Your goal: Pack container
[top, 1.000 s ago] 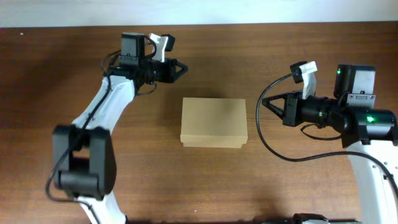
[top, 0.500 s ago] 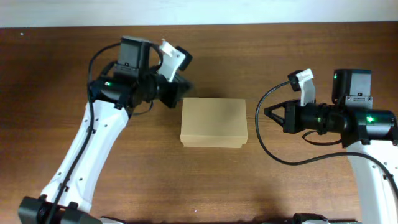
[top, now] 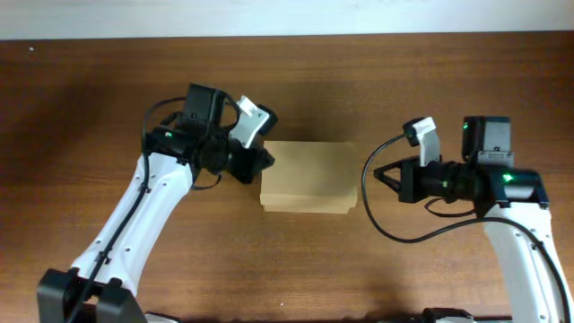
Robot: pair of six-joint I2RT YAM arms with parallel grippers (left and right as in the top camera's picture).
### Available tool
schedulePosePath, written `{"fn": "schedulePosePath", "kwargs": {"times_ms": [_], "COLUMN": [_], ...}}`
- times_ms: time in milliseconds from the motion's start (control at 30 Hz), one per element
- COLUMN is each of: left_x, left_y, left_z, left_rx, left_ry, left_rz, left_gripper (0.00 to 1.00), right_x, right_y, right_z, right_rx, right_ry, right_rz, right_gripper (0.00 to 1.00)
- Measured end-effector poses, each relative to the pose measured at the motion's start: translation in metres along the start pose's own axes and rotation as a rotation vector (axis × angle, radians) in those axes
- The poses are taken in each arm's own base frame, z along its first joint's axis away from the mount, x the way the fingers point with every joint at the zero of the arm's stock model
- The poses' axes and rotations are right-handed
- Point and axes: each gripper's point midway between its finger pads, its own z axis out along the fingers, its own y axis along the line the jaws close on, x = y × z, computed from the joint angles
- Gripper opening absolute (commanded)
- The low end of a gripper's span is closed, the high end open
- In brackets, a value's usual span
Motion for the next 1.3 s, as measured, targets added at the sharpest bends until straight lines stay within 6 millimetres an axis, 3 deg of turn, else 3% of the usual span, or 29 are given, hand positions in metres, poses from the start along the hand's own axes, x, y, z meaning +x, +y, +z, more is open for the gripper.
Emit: {"fn": "schedulePosePath", "kwargs": {"times_ms": [200, 433, 600, 833, 1300], "left_x": [0.016, 0.042, 0.044, 0.049, 0.051], "left_y": [-0.007, -0.006, -0.006, -0.005, -0.005], "left_z": [0.021, 0.038, 0.042, 0.044, 0.043], "left_rx": [0.028, 0.044, 0.049, 0.052, 0.049], "left_ry": [0.023, 0.06, 0.052, 0.061, 0.062], "left_rz": [0.023, 0.006, 0.009, 0.003, -0.019], "left_gripper": [0.02, 0.02, 0.02, 0.02, 0.02], "right_x": [0.008, 0.023, 0.035, 0.049, 0.05], "right_y": [0.002, -0.019, -0.028, -0.024, -0.023], "right_z": [0.028, 0.056, 0.07, 0.089, 0.09], "right_rx": [-0.04, -0.057, -0.065, -0.079, -0.078], "right_ry": [0.038, 0.132, 0.187, 0.263, 0.275], "right_rz": [-0.047, 0.031, 0.079, 0.069, 0.09], "right_gripper": [0.04, 0.04, 0.04, 0.04, 0.04]}}
